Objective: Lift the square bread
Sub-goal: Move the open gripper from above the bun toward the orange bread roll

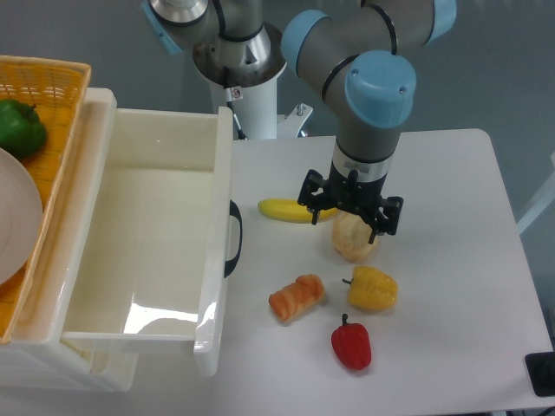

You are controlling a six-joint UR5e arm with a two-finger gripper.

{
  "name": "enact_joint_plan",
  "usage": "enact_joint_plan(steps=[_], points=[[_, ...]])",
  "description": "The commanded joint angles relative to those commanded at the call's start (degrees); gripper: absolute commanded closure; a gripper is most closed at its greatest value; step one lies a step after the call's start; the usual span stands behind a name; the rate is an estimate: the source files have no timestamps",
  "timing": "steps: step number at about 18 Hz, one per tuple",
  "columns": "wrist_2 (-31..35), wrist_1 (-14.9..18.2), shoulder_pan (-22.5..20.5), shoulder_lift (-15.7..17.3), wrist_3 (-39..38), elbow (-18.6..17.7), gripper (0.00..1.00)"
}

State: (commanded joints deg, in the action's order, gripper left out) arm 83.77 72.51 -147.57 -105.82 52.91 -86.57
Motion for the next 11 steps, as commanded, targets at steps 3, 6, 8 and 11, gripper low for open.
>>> enact_joint_plan(steps=[3, 6, 8, 11], points=[[-0.09, -0.17, 0.26, -0.26, 0.09, -0.18, 0.0], [-0.62, -0.26, 0.53, -0.61, 0.0, -0.35, 0.0], [-1.41, -0.61, 0.7, -0.79, 0.0, -1.14, 0.0], [-1.5, -1.49, 1.4, -1.66, -0.17, -1.58, 0.0]])
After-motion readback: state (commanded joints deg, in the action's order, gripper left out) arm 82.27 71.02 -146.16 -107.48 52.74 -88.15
